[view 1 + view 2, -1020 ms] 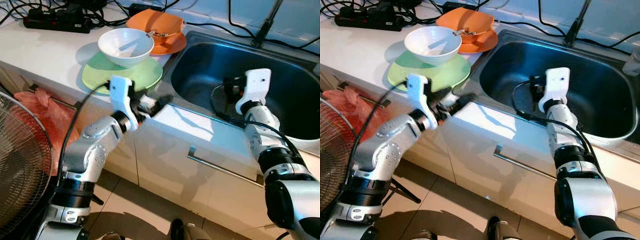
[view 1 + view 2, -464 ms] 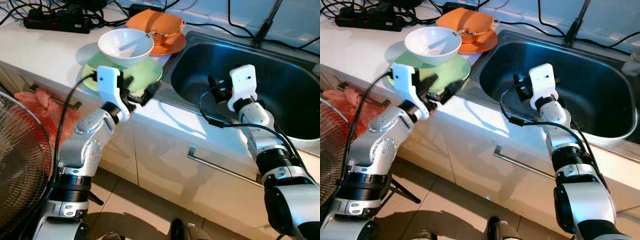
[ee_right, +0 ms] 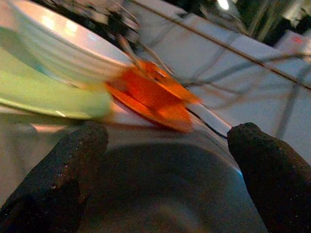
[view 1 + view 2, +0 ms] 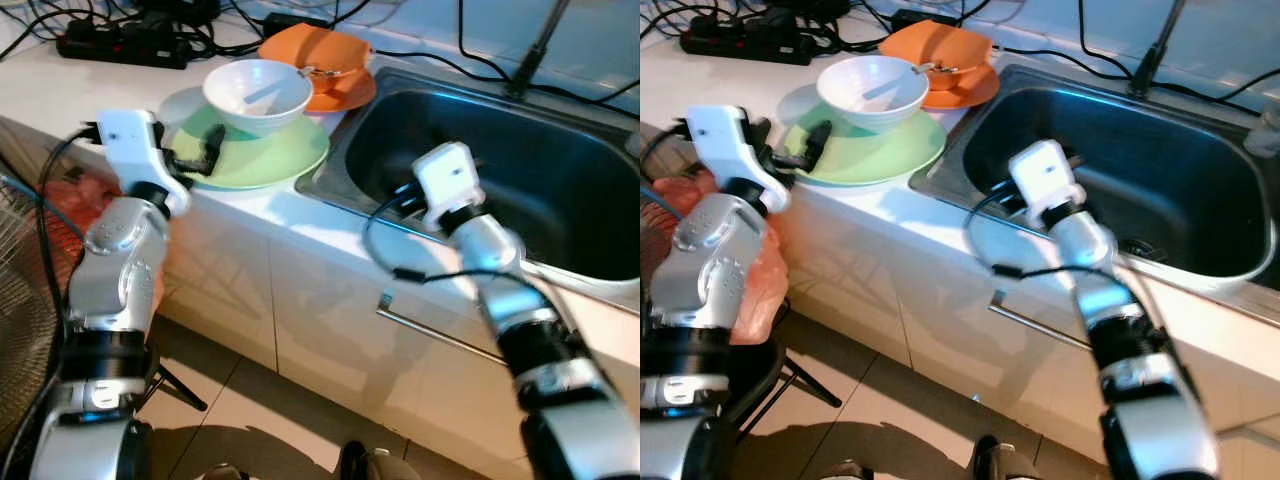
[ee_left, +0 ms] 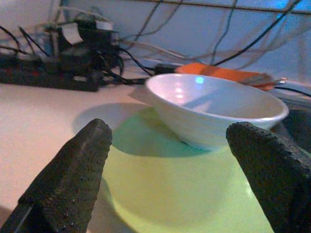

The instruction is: Kitchen organization

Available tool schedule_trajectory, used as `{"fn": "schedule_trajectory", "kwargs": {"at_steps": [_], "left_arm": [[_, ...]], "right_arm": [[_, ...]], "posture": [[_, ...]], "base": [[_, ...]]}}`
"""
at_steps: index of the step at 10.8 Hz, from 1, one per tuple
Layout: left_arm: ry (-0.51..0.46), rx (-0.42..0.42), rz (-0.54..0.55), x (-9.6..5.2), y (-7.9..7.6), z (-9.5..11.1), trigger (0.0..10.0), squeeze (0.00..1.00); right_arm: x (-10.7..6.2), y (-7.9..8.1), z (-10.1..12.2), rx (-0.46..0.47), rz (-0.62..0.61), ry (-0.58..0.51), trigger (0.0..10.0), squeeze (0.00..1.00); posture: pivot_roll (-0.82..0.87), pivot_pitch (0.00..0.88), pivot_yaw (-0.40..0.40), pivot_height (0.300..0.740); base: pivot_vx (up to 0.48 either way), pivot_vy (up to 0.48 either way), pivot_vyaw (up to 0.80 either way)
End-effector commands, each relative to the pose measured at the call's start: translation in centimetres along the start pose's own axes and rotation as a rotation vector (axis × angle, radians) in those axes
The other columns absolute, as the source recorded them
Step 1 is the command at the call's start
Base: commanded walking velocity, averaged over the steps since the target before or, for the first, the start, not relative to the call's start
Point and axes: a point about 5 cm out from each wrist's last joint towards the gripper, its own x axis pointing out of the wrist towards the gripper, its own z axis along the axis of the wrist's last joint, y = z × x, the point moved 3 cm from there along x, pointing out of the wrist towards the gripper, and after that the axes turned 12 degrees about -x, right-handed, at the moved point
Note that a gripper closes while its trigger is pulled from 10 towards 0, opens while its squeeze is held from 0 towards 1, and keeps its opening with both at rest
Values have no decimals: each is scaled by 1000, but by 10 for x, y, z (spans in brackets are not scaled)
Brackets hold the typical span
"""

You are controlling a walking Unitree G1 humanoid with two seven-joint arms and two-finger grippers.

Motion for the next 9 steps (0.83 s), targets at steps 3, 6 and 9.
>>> {"fn": "schedule_trajectory", "kwargs": {"at_steps": [3,6,9], "left_arm": [[-17,82,-2,9,5,10,10000,0],[5,130,-40,12,4,1,10000,0],[15,263,-71,22,2,2,10000,0]], "right_arm": [[-2,10,20,111,1,-63,10000,0],[-12,24,24,145,83,-48,10000,0],[-20,28,24,190,73,-15,10000,0]], "posture": [[24,96,-41,740],[23,105,-35,740],[11,123,-14,740]], "base": [[0,0,0],[0,0,0],[0,0,0]]}}
